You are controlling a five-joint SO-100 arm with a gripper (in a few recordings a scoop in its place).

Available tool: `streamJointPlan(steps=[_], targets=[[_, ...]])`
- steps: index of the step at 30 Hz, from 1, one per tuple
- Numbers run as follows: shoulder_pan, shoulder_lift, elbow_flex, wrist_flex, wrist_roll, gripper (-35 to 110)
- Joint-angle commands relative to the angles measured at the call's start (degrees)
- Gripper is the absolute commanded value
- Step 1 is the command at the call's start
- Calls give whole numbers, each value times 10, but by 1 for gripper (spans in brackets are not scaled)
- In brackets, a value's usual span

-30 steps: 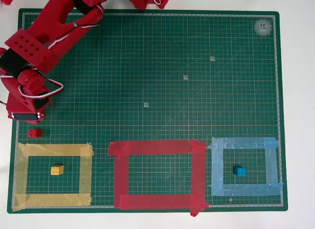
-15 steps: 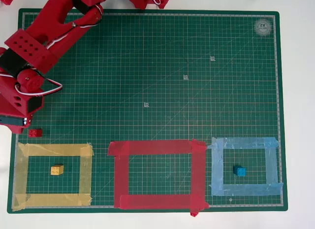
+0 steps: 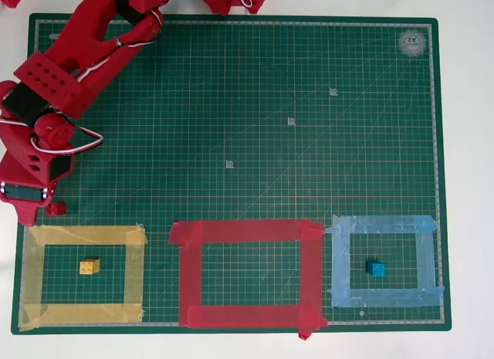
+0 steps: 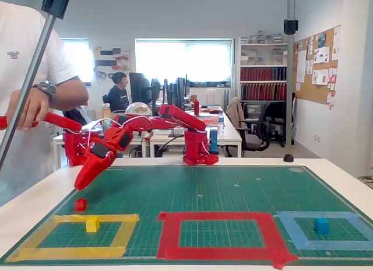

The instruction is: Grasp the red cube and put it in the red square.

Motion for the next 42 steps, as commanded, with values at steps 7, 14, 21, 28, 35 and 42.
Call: streamJointPlan(steps=[7,14,21,28,35,42], targets=[[11,24,-9,-11,-8,18],[24,32,-14,-11,-71,20],[37,45,-14,-54,-166,21],[39,45,2,-72,-268,21],[38,32,31,-102,-380,21],[38,17,33,-129,-427,21]])
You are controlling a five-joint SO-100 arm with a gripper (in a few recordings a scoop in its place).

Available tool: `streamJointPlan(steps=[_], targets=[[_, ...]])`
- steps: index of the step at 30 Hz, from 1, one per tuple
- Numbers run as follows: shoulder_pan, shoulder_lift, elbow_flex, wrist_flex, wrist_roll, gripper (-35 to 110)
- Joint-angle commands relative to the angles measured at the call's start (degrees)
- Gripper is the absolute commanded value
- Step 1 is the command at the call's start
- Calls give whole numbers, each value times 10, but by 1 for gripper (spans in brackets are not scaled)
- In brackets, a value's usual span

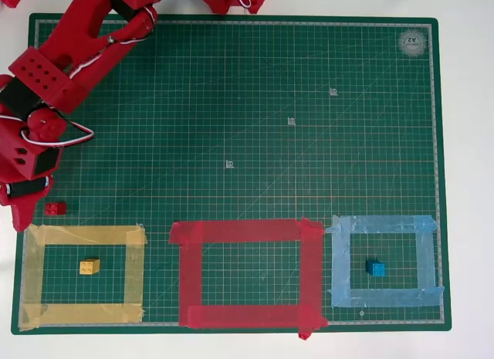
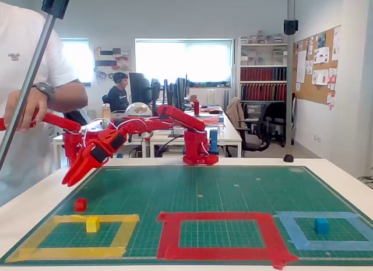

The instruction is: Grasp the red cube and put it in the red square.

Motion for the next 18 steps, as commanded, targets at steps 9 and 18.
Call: streamJointPlan(steps=[9,18], targets=[[1,-4,18,-12,-68,21],[-17,-4,19,-12,-68,21]])
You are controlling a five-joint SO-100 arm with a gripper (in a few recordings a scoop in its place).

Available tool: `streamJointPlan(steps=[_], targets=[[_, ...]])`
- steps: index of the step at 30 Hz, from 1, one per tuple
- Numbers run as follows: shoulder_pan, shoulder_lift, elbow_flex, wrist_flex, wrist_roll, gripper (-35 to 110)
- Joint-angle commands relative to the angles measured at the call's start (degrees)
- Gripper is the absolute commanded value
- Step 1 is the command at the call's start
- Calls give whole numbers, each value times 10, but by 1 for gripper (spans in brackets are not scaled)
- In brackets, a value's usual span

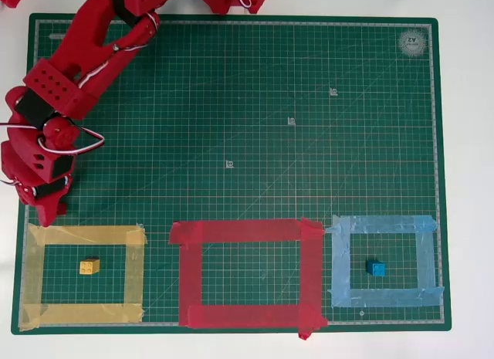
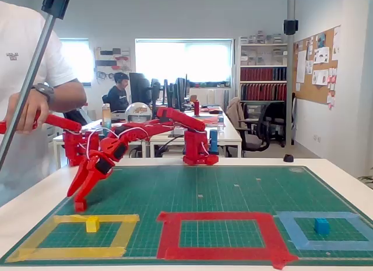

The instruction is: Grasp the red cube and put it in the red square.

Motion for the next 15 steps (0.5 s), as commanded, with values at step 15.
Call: streamJointPlan(steps=[15], targets=[[-28,28,-1,-11,-13,21]])
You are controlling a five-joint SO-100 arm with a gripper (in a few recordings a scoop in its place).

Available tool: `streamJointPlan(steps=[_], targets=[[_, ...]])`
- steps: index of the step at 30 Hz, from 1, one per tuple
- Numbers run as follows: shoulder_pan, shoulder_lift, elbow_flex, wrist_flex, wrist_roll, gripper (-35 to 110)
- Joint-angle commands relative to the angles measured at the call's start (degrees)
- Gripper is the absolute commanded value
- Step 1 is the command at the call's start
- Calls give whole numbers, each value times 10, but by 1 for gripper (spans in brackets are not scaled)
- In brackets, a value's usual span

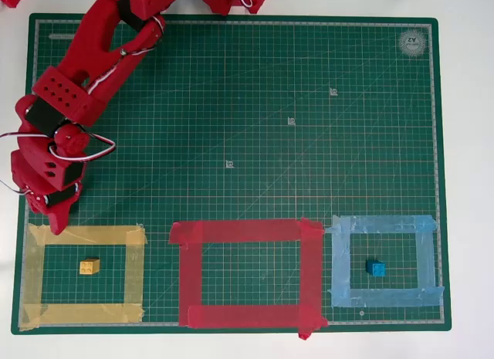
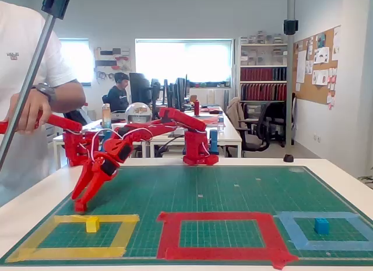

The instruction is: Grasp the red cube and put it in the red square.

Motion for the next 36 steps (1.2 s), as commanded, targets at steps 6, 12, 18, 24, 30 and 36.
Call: streamJointPlan(steps=[6,12,18,24,30,36], targets=[[-1,34,5,-11,-11,21],[5,62,32,-11,-10,21],[11,66,30,-11,-9,21],[11,72,33,-11,-8,21],[16,74,35,-11,-8,21],[18,74,40,-11,-8,21]])
